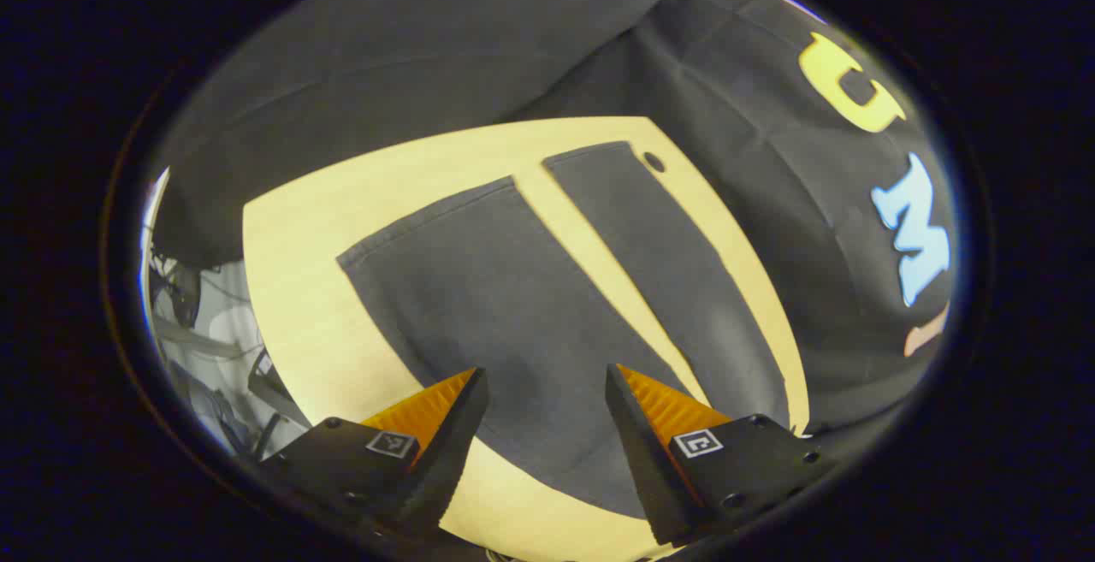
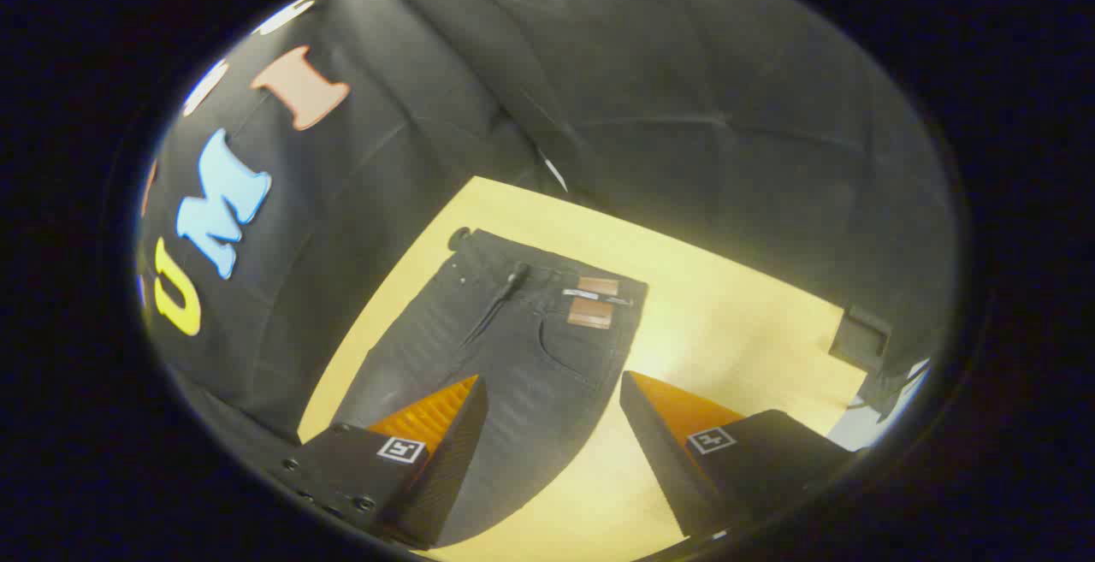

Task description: Grasp the waist and the cuffs of the jeans and fold them to make the two legs overlap; first hold the waist and fold one-third of the jeans toward the cuffs, then hold the cuffs and fold the remaining one-third in the same direction to finish folding.

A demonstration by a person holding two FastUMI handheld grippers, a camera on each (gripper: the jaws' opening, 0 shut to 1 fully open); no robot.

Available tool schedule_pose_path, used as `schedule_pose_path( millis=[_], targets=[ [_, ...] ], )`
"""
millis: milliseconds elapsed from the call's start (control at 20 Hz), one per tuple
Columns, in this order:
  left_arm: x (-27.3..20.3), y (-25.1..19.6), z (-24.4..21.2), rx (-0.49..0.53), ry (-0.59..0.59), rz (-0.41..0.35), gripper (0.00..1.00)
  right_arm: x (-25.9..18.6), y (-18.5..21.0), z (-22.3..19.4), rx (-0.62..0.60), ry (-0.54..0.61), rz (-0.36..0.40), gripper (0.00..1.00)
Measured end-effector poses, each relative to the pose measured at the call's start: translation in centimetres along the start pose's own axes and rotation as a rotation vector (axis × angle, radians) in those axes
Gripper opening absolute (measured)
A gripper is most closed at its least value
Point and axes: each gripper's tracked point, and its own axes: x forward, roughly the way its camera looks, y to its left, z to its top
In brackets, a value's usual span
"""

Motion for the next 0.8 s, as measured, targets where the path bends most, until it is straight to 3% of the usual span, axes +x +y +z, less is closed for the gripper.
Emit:
schedule_pose_path(
  millis=[200,350,400,500,600,800],
  targets=[
    [2.7,6.6,-2.6,-0.268,0.116,0.113,0.94,4.7,-3.0,0.2,0.198,0.157,-0.077,0.95],
    [3.9,10.5,-3.0,-0.437,0.158,0.158,0.94,7.8,-4.5,0.1,0.303,0.254,-0.158,0.95],
    [4.0,10.5,-2.4,-0.49,0.15,0.134,0.94,9.0,-4.3,0.0,0.314,0.27,-0.17,0.95],
    [4.0,10.7,0.1,-0.471,0.12,0.125,0.87,10.4,-3.2,-0.1,0.317,0.305,-0.189,0.95],
    [4.6,10.9,0.4,-0.44,0.127,0.143,0.9,11.3,-2.5,0.3,0.308,0.322,-0.237,0.92],
    [5.3,10.5,2.9,-0.428,0.088,0.178,0.9,12.0,-2.2,-0.1,0.201,0.379,-0.287,0.95]
  ],
)
